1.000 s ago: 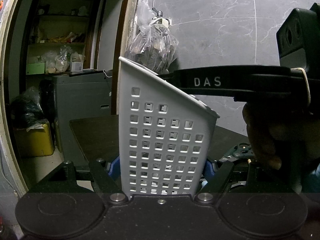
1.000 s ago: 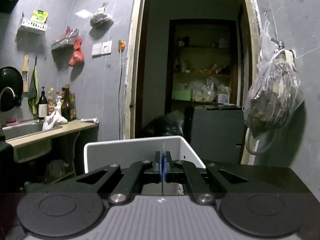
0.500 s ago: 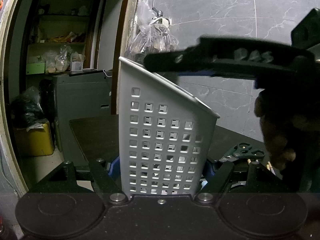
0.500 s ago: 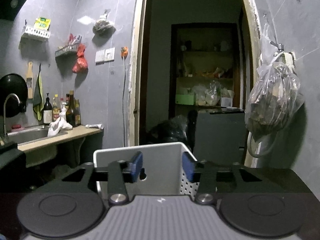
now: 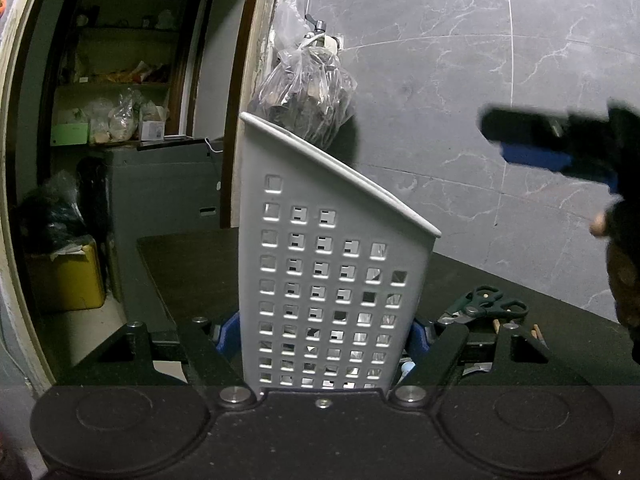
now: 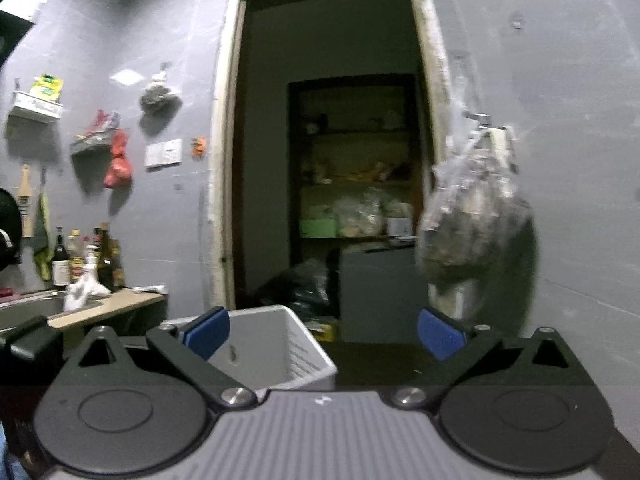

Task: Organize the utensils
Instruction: 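Move the right tool back toward the utensil pile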

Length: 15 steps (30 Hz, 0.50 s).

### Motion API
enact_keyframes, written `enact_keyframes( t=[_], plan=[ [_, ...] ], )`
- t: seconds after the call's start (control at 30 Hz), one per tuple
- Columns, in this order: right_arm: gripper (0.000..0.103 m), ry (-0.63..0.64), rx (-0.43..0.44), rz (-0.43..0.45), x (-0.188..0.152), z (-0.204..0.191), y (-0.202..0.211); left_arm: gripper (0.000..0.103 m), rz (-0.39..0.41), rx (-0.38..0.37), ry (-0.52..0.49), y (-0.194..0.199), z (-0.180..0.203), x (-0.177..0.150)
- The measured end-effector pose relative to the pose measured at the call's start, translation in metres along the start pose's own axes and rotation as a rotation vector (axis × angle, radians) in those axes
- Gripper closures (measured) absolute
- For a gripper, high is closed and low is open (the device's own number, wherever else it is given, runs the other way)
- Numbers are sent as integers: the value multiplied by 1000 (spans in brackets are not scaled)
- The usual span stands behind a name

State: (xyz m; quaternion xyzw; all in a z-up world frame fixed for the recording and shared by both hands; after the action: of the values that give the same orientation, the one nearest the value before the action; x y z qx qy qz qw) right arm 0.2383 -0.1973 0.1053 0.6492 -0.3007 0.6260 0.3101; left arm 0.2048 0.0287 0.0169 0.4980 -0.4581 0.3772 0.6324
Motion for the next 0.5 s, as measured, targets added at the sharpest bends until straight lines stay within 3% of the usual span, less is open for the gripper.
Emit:
enact_keyframes(
  t=[0.3, 0.5],
  plan=[
    [0, 128, -138, -136, -40, 6, 19, 25, -7, -7, -2, -1, -1, 0],
    [0, 265, -163, -265, -66, -1, 11, 25, -8, -10, -3, -2, -3, 1]
  ],
)
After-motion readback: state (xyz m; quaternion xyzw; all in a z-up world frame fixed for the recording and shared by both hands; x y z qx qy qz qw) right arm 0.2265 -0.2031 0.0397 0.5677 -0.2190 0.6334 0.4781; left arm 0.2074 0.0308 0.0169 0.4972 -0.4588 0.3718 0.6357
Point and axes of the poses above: each gripper's, at about its wrist camera, not at the fingertips, and y roughly against the way its jaws point, z to its right, x to its top, the point moved 1 cm from there along -y, roughly the way its jaws point, and after that the axes turned 3 degrees about x, right-handed, at the moved point
